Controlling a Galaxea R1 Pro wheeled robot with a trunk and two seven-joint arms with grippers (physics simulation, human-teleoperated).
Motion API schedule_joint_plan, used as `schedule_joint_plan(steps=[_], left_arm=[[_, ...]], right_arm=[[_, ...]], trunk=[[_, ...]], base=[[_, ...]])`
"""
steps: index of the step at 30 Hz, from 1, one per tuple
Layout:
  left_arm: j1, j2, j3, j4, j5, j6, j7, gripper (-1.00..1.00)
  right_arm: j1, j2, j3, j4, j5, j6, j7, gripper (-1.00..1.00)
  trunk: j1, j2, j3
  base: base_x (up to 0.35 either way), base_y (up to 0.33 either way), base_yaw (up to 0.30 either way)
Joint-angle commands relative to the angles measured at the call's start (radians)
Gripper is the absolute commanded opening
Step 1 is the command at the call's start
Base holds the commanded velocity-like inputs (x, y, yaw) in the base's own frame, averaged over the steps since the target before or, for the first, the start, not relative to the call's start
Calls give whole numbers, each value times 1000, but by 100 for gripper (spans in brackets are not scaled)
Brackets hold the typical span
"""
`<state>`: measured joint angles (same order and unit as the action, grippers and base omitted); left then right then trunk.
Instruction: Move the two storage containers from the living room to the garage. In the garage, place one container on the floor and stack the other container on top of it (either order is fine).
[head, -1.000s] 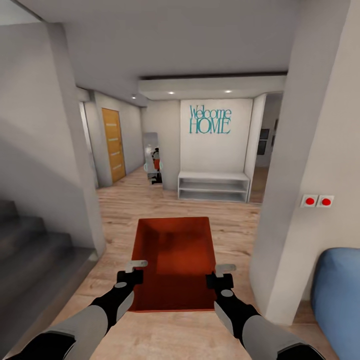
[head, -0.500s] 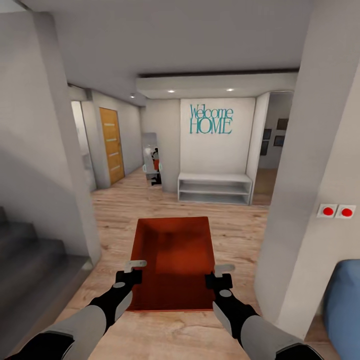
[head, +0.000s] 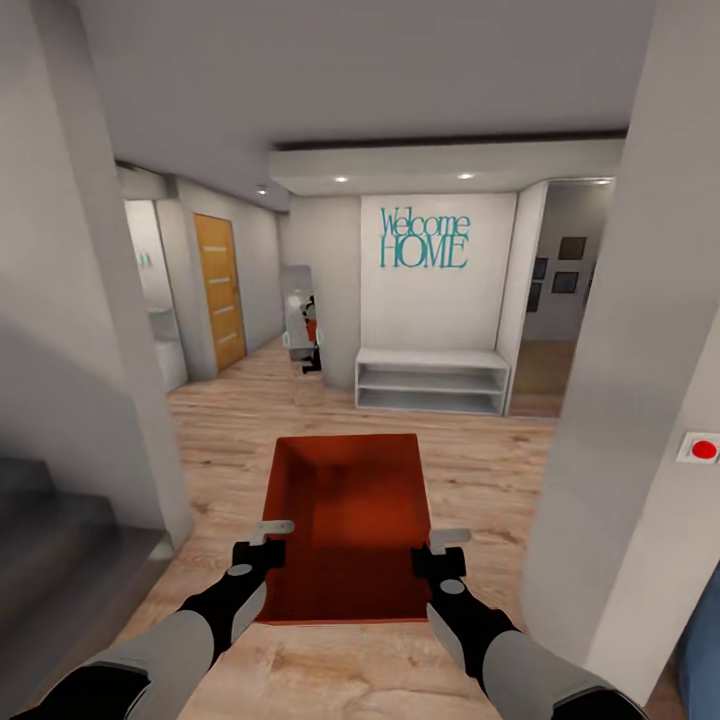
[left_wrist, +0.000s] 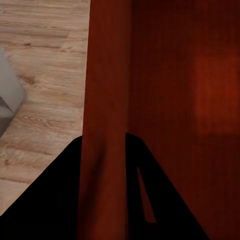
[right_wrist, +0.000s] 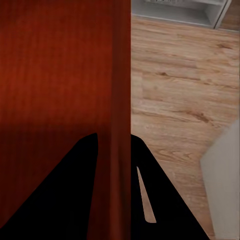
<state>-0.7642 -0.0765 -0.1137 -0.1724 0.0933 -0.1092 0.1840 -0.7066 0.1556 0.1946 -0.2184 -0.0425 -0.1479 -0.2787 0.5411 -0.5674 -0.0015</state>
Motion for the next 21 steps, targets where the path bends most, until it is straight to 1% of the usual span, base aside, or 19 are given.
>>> schedule_joint_plan(steps=[1,21], left_arm=[[-1,22,58,-2,23,-32,86,-100],[-1,23,57,-2,23,-32,86,-100]], right_arm=[[0,-56,-43,4,-18,-7,-33,-100],[0,-56,-43,4,-19,-6,-33,-100]], trunk=[[1,0,0],[1,0,0]], base=[[324,0,0],[324,0,0]])
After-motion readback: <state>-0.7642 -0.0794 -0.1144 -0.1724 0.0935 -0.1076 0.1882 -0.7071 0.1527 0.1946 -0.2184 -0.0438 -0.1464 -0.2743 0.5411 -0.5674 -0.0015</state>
